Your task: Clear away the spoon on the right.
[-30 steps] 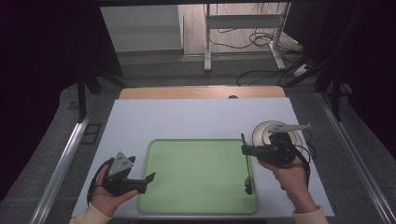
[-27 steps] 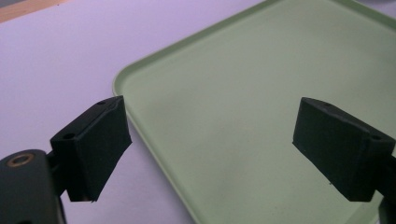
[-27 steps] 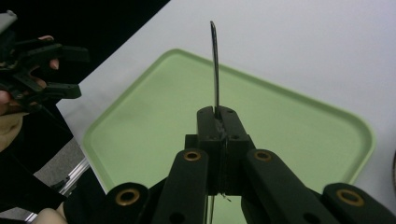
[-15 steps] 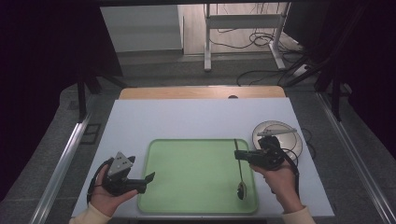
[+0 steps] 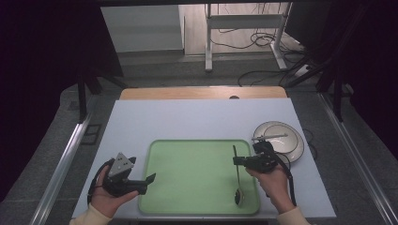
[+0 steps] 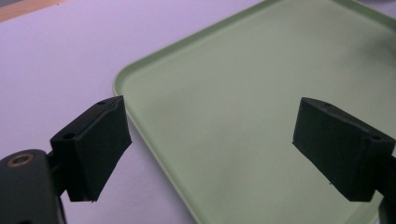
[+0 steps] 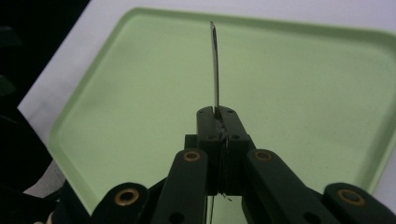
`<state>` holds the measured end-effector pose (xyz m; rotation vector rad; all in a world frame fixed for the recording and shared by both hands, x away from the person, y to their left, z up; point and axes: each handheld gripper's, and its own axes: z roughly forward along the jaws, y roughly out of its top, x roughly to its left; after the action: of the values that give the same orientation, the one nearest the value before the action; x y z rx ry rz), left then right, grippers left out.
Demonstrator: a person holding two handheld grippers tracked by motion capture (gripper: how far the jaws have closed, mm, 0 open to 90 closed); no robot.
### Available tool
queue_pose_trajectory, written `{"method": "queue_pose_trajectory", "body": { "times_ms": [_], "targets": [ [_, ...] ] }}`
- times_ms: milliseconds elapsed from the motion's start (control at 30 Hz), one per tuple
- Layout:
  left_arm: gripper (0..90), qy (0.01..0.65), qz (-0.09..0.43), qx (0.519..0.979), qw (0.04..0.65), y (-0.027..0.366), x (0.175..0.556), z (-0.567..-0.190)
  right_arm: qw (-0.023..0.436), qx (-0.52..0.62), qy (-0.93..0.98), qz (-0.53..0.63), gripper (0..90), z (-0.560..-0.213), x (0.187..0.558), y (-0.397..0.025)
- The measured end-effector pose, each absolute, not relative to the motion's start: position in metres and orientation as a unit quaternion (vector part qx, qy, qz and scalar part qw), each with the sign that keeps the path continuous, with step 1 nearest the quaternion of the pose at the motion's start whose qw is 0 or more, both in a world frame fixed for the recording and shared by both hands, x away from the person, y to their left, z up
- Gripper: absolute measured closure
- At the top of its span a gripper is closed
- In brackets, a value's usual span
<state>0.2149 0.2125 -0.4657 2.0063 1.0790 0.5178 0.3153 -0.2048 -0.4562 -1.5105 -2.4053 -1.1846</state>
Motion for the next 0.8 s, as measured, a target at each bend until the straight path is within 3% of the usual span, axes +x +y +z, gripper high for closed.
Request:
{"method": "queue_pose_trajectory", "body": {
  "times_ms": [400,633,667,700,733,800],
  "targets": [
    [10.8,0.424,0.203,0.791,0.391,0.213,0.215,-0.466,0.044,-0.532,-0.776,-0.335,85.4,-0.489,0.327,-0.196],
    [10.8,0.424,0.204,0.79,0.393,0.213,0.215,-0.466,0.03,-0.536,-0.778,-0.325,78.6,-0.493,0.327,-0.194],
    [10.8,0.424,0.204,0.79,0.394,0.213,0.215,-0.466,0.028,-0.537,-0.778,-0.326,74.9,-0.492,0.327,-0.194],
    [10.8,0.424,0.204,0.79,0.393,0.213,0.215,-0.466,0.023,-0.537,-0.778,-0.325,56.9,-0.492,0.327,-0.194],
    [10.8,0.423,0.203,0.791,0.393,0.213,0.215,-0.466,0.023,-0.537,-0.778,-0.325,56.9,-0.492,0.327,-0.194],
    [10.8,0.423,0.203,0.791,0.393,0.213,0.215,-0.466,0.012,-0.537,-0.778,-0.325,41.7,-0.49,0.327,-0.193]
  ]
}}
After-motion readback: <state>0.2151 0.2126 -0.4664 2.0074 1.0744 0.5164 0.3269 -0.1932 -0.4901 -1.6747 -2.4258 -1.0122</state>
